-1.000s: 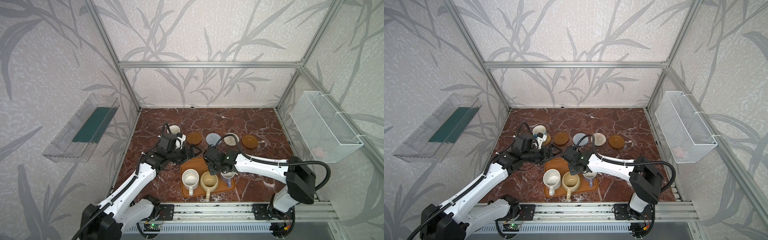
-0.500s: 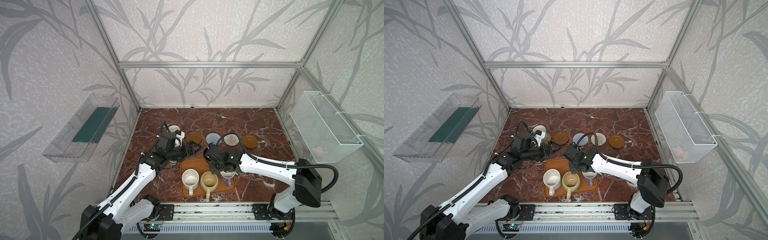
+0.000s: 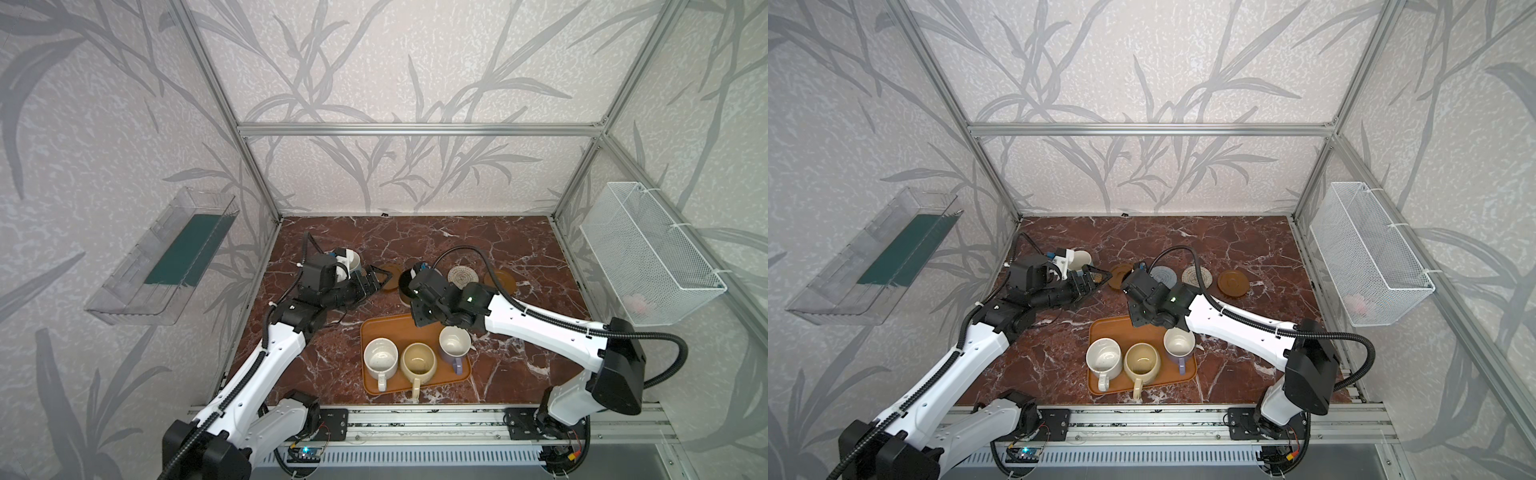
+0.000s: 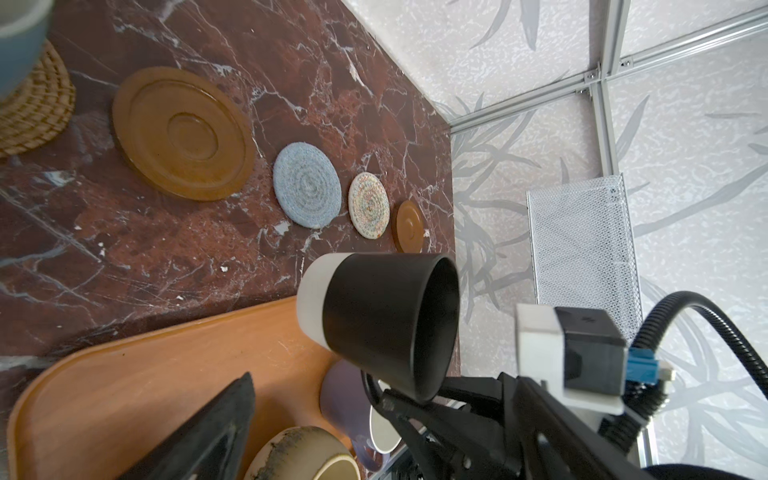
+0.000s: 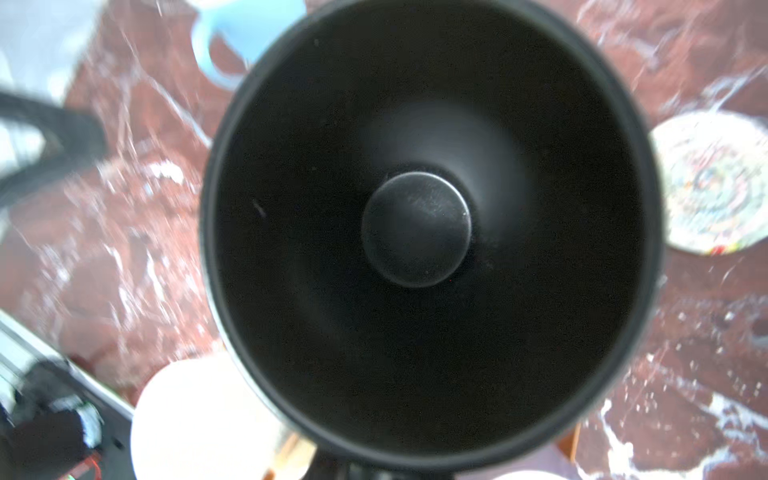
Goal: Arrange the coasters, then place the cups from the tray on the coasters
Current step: 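Lift the black mug and carry it toward the round wooden coaster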
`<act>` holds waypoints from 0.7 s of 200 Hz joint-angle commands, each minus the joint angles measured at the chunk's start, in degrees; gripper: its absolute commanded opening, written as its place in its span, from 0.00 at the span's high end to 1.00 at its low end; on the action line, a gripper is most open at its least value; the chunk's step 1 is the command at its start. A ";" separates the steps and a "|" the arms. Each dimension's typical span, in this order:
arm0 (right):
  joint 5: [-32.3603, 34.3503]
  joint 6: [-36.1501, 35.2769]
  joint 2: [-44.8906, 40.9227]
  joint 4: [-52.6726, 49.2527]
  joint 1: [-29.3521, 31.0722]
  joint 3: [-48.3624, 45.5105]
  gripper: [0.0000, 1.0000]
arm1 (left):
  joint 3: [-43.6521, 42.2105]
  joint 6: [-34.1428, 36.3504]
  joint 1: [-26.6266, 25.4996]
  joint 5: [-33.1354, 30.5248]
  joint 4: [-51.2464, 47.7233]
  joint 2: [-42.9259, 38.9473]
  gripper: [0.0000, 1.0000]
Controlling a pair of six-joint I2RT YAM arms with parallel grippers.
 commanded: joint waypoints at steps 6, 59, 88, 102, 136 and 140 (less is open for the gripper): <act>2.16 0.75 2.20 2.75 -1.15 5.25 1.00 | 1.19 -0.88 2.27 -1.38 1.73 -0.47 0.01; 2.03 2.83 11.24 -0.69 -2.39 16.16 1.00 | 2.36 1.35 4.83 -0.92 2.80 1.82 0.01; 0.39 4.92 15.34 -0.66 -3.33 20.34 1.00 | 2.88 3.76 6.47 -3.25 1.57 2.89 0.01; -0.51 5.08 17.20 -0.25 -3.84 22.00 1.00 | 2.14 3.80 7.38 -4.22 2.40 3.02 0.01; -1.18 5.75 23.02 -3.46 -5.00 28.62 1.00 | 1.59 3.24 10.56 -1.56 4.53 4.64 0.01; -0.95 5.78 23.65 -3.84 -5.05 29.35 1.00 | 1.94 4.04 10.53 -2.15 3.69 4.65 0.01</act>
